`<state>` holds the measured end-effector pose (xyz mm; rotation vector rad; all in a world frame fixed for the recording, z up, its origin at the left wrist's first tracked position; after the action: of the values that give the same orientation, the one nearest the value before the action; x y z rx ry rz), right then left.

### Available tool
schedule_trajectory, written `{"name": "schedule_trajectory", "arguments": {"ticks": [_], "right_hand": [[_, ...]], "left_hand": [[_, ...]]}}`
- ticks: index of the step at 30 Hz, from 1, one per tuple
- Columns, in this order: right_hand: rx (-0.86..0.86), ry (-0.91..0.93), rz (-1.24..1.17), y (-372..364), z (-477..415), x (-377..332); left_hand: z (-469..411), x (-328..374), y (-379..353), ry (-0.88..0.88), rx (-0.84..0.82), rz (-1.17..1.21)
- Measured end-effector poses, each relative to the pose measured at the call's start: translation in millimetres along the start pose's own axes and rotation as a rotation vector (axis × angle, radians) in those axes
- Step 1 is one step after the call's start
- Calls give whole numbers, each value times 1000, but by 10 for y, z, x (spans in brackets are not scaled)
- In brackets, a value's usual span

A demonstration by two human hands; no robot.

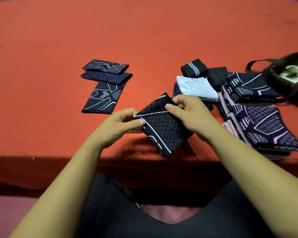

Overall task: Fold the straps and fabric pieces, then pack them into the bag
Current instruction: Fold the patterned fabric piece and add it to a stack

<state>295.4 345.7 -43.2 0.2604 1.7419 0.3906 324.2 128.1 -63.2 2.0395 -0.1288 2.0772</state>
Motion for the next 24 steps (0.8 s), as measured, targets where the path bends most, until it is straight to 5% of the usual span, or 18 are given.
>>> {"name": "schedule_trajectory", "arguments": {"ticks": [7, 19, 24], "right_hand": [[313, -3, 73, 56, 75, -80], [506, -91, 194, 939, 94, -50], [662, -121, 225, 1610, 229, 99]], "left_hand": [[-151, 185, -391, -14, 290, 278], [-414, 603, -1240, 26, 146, 364], [-526, 679, -1900, 81, -70, 332]]}}
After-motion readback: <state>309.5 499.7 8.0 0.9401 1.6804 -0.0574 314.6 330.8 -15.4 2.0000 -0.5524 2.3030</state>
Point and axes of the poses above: each hand's wrist, its own z-axis away from the middle knuckle, its own y-axis out of the back of the hand, x = y × z, the point moved 3 cm from there along -z, towards the middle knuckle, and after that the axes turned 7 degrees about x, right-handed, at the moved point
